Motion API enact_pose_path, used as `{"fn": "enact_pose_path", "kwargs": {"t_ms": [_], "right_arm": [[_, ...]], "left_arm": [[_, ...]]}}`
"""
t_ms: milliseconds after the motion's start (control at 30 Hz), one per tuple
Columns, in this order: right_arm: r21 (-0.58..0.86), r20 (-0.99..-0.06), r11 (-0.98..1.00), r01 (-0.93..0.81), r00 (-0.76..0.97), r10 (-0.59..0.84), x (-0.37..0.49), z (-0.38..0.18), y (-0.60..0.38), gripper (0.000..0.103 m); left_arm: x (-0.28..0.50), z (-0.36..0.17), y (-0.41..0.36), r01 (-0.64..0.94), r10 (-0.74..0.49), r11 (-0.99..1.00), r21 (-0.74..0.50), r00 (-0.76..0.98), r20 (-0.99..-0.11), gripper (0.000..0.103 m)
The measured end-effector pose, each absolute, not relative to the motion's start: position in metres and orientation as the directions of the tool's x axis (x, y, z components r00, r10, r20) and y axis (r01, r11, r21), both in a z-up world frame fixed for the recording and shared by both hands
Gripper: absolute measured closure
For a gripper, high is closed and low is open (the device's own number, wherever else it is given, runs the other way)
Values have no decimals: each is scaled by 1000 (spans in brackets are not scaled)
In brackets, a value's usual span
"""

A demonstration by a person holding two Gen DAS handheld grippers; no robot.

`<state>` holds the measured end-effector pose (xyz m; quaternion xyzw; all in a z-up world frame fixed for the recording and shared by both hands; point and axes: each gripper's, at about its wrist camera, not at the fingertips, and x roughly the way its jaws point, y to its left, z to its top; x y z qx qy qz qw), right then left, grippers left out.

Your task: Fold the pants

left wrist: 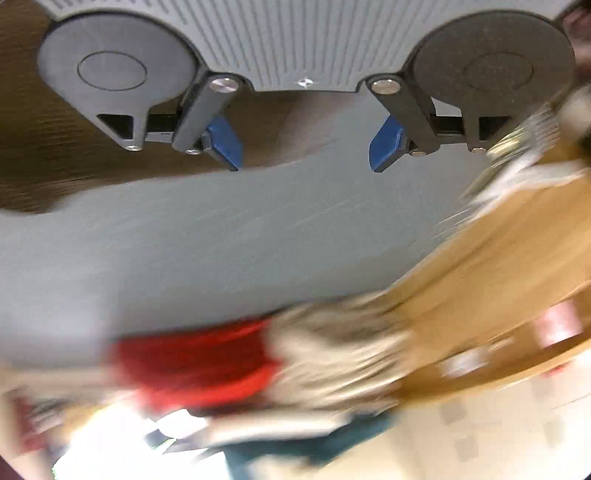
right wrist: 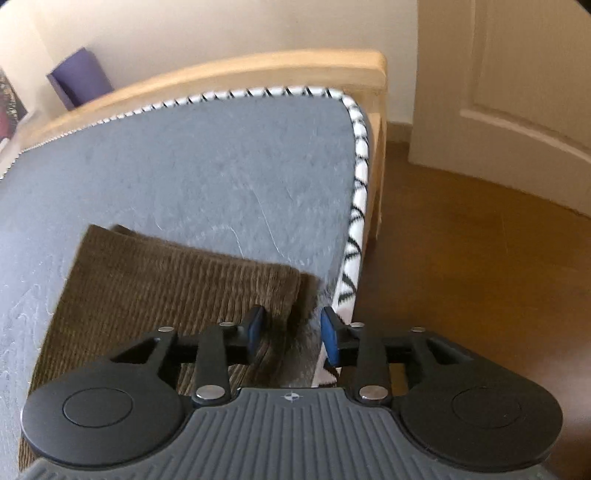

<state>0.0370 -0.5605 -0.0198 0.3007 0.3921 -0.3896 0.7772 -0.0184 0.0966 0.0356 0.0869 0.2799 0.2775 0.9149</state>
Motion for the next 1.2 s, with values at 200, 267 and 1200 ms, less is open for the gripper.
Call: {"fn": "enact_pose_path", "kwargs": {"t_ms": [200, 267, 1200], "right_arm": [[206, -851, 473, 857, 395, -346, 32, -29, -568, 59], [211, -838, 485, 849, 412, -357, 34, -27, -567, 57], [-36, -801, 756, 653, 434, -412, 68, -17, -534, 81]], "left_arm": [[-24, 12, 11, 186, -155, 982, -22, 743, -651, 23], [-27, -2, -18, 311, -242, 950, -24, 686, -686, 24], [-13, -43, -17, 443, -252, 896, 17, 540, -803, 18]]}}
